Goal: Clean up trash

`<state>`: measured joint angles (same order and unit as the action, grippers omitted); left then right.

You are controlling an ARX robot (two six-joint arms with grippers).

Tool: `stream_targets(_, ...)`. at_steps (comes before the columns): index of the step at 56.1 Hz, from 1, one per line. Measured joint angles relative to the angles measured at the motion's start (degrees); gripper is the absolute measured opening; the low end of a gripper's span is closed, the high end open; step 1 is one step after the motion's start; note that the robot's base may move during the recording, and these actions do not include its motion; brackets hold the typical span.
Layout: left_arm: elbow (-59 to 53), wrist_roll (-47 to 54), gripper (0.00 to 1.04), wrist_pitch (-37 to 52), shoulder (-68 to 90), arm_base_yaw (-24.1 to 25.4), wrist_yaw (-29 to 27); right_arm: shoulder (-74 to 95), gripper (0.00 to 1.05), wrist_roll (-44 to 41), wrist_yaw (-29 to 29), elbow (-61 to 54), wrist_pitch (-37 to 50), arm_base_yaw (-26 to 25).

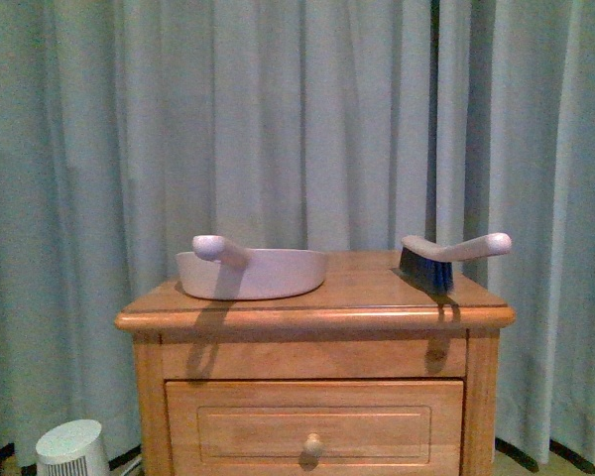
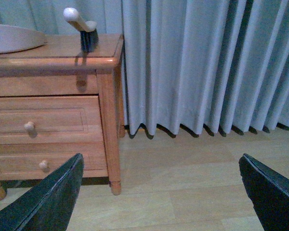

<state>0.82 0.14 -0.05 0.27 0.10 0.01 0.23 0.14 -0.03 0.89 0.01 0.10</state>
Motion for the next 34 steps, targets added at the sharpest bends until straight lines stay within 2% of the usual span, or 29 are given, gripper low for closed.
stream_targets(34, 0.0, 0.0, 0.97, 0.0, 0.0, 0.0, 0.0, 0.0, 0.97, 0.0, 0.0, 0.0, 0.0, 0.0)
